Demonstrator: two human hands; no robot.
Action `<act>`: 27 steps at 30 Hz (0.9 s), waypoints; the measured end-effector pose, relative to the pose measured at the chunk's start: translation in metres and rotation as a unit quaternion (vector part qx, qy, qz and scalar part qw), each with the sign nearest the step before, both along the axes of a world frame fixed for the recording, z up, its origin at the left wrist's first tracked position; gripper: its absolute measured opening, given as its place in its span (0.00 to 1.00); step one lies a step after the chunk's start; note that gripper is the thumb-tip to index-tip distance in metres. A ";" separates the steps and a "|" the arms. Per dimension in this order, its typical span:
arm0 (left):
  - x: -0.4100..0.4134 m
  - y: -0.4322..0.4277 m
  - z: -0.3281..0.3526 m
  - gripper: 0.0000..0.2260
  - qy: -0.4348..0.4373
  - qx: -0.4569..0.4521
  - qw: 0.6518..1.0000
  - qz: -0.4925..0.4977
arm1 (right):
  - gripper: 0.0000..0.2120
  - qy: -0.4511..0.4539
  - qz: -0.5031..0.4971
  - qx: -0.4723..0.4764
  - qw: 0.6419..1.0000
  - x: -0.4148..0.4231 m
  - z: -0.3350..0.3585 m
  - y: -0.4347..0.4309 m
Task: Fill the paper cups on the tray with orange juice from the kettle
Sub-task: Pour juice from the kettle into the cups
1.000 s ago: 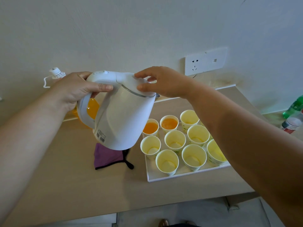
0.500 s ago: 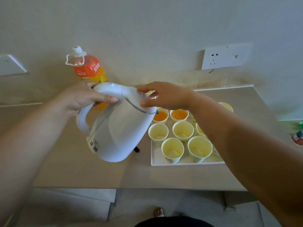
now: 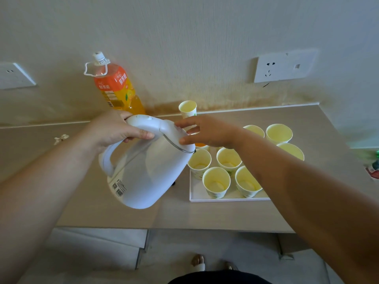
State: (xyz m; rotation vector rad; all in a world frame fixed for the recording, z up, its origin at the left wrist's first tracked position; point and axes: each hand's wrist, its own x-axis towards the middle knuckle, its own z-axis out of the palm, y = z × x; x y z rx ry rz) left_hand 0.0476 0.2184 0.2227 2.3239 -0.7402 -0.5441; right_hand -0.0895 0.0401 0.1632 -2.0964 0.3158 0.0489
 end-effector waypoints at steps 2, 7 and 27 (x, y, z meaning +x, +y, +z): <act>-0.002 -0.001 0.000 0.15 -0.008 0.011 1.000 0.002 | 0.27 -0.002 0.000 0.014 1.000 0.000 -0.003 0.000; -0.006 -0.003 0.002 0.17 -0.013 0.020 1.000 -0.006 | 0.27 -0.007 0.003 0.031 0.999 0.001 -0.007 -0.001; -0.007 -0.001 0.015 0.16 -0.043 0.041 0.998 -0.028 | 0.27 -0.030 0.012 0.036 0.999 0.002 -0.004 -0.002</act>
